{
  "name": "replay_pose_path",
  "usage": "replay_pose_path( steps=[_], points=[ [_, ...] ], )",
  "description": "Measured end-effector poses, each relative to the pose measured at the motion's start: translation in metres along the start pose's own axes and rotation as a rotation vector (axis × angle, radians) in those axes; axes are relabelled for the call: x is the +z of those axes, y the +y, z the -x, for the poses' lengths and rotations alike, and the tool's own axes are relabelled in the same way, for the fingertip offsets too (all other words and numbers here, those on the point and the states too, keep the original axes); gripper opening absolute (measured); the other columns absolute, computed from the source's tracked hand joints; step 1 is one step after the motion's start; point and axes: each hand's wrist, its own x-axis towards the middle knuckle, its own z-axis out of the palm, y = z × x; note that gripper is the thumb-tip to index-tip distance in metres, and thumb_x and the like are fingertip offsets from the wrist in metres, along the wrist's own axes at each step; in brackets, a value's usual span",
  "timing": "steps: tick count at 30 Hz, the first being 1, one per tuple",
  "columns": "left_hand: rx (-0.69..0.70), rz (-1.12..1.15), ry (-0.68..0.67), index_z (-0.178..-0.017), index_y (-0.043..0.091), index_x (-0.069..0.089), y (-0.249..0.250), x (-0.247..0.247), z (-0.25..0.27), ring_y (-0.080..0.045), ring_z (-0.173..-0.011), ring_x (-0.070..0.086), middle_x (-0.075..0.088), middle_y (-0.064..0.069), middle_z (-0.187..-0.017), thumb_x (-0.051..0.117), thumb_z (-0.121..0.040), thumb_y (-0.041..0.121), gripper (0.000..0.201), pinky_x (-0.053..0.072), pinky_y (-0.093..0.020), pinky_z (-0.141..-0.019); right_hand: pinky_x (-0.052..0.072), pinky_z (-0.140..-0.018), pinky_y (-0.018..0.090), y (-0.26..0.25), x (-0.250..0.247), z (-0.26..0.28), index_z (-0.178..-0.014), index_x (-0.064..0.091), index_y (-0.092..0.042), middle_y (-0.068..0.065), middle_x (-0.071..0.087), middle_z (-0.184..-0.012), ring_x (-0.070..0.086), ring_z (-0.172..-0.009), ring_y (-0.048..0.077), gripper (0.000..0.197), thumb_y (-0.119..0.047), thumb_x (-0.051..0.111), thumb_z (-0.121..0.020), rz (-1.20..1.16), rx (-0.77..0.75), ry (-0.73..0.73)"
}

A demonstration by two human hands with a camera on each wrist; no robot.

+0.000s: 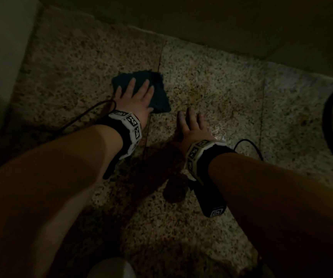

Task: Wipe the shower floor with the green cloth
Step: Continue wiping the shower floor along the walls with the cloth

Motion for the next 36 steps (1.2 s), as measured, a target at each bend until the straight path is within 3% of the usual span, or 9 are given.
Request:
replay_pose_path(
  steps=[7, 12, 18, 22, 26, 31, 36],
  points=[
    [0.026, -0.063, -0.04, -0.15, 0.024, -0.013, -0.009, 0.019, 0.037, -0.026, -0.144, -0.015, -0.021, 0.007, -0.156, 0.017, -0.102, 0.041, 0.059, 0.001, -0.045, -0.116, 0.007, -0.118, 0.05, -0.004, -0.006, 0.009, -0.146, -0.022, -0.032, -0.004, -0.035, -0.151, -0.021, -0.143, 0.029, 0.086, -0.053, 0.044, -0.095, 0.048, 0.017, 0.005],
    [0.01, -0.088, -0.071, -0.149, 0.025, -0.015, -0.027, 0.046, 0.075, -0.024, -0.144, -0.018, -0.023, 0.008, -0.155, 0.016, -0.103, 0.042, 0.058, -0.003, -0.038, -0.117, 0.014, -0.115, 0.054, -0.02, -0.019, 0.012, -0.148, -0.02, -0.025, 0.009, -0.021, -0.156, -0.009, -0.144, 0.038, 0.089, -0.05, 0.047, -0.094, 0.206, 0.048, 0.015],
    [-0.056, -0.029, -0.114, -0.149, 0.025, -0.015, -0.038, 0.065, 0.106, -0.024, -0.143, -0.019, -0.023, 0.009, -0.155, 0.017, -0.102, 0.042, 0.059, -0.003, -0.036, -0.116, 0.01, -0.114, 0.06, -0.046, -0.04, 0.007, -0.147, -0.021, -0.032, -0.003, -0.024, -0.156, -0.015, -0.144, 0.034, 0.085, -0.062, 0.037, -0.093, 0.322, -0.111, 0.122],
    [-0.04, -0.04, -0.131, -0.148, 0.027, -0.016, -0.049, 0.06, 0.095, -0.023, -0.144, -0.017, -0.023, 0.01, -0.155, 0.017, -0.102, 0.043, 0.06, 0.0, -0.035, -0.116, 0.017, -0.112, 0.061, -0.056, -0.034, 0.001, -0.148, -0.02, -0.031, -0.001, -0.026, -0.155, -0.015, -0.144, 0.036, 0.089, -0.062, 0.042, -0.091, 0.366, -0.122, 0.042],
    [-0.076, 0.053, -0.154, -0.15, 0.024, -0.012, -0.056, 0.024, 0.065, -0.026, -0.144, -0.016, -0.021, 0.008, -0.156, 0.019, -0.103, 0.04, 0.058, 0.003, -0.038, -0.116, 0.013, -0.113, 0.06, -0.053, -0.036, 0.002, -0.146, -0.023, -0.031, -0.002, -0.031, -0.154, -0.019, -0.143, 0.035, 0.091, -0.059, 0.044, -0.092, 0.324, -0.135, -0.018],
    [-0.12, 0.084, -0.14, -0.15, 0.022, -0.014, -0.055, -0.011, 0.016, -0.028, -0.144, -0.016, -0.022, 0.005, -0.156, 0.019, -0.103, 0.038, 0.059, 0.003, -0.041, -0.116, 0.015, -0.112, 0.057, -0.048, -0.041, -0.002, -0.144, -0.025, -0.035, -0.006, -0.035, -0.151, -0.023, -0.142, 0.031, 0.097, -0.033, 0.057, -0.093, 0.259, -0.141, -0.088],
    [-0.131, 0.068, -0.068, -0.149, 0.023, -0.016, -0.058, -0.012, 0.0, -0.028, -0.144, -0.016, -0.022, 0.005, -0.155, 0.016, -0.103, 0.039, 0.058, 0.0, -0.041, -0.116, 0.011, -0.111, 0.059, -0.048, -0.039, -0.007, -0.144, -0.024, -0.04, -0.009, -0.038, -0.149, -0.025, -0.141, 0.029, 0.1, -0.029, 0.06, -0.091, 0.238, -0.14, -0.097]
  ],
)
